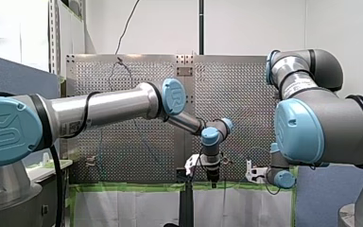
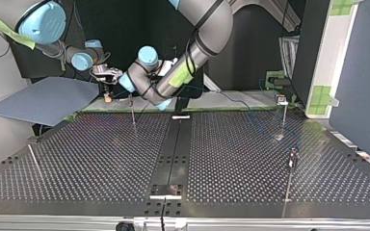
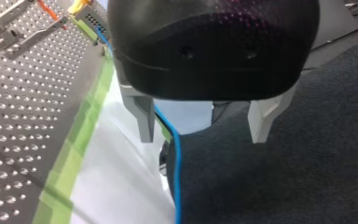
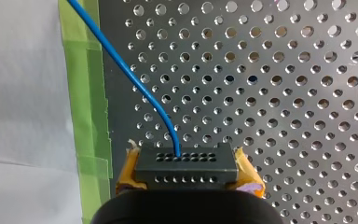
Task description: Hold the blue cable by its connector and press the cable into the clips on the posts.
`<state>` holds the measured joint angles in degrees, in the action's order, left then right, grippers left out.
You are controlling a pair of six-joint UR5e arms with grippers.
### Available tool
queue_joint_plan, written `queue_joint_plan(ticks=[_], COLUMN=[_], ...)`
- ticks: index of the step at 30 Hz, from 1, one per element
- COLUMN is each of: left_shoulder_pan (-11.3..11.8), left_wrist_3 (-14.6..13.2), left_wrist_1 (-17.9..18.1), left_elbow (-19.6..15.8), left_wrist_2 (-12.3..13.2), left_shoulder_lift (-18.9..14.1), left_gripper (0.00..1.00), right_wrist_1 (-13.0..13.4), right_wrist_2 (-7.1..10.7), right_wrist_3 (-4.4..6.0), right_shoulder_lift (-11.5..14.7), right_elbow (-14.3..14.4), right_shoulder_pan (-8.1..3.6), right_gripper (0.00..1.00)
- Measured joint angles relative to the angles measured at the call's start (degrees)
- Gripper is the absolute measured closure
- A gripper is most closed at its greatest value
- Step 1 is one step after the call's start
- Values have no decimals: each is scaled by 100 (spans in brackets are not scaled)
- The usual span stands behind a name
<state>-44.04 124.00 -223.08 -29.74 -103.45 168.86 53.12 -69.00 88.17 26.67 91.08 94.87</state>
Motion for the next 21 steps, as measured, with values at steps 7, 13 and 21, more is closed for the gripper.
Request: queue_joint_plan(ticks=[7, 13, 21], left_shoulder_pan=[40, 40, 27], left_wrist_3=[-56, -60, 1], left_wrist_1=[-8, 19, 167], left_elbow=[149, 154, 98], left_wrist_2=[6, 13, 31], left_shoulder_lift=[24, 26, 33], left_gripper=[0, 0, 0], right_wrist_1=[6, 0, 19], right_wrist_2=[0, 0, 16], right_wrist_3=[0, 0, 16], right_shoulder_lift=[0, 0, -1], right_elbow=[-5, -6, -6], right_shoulder_pan=[0, 2, 16], right_gripper=[100, 100, 100])
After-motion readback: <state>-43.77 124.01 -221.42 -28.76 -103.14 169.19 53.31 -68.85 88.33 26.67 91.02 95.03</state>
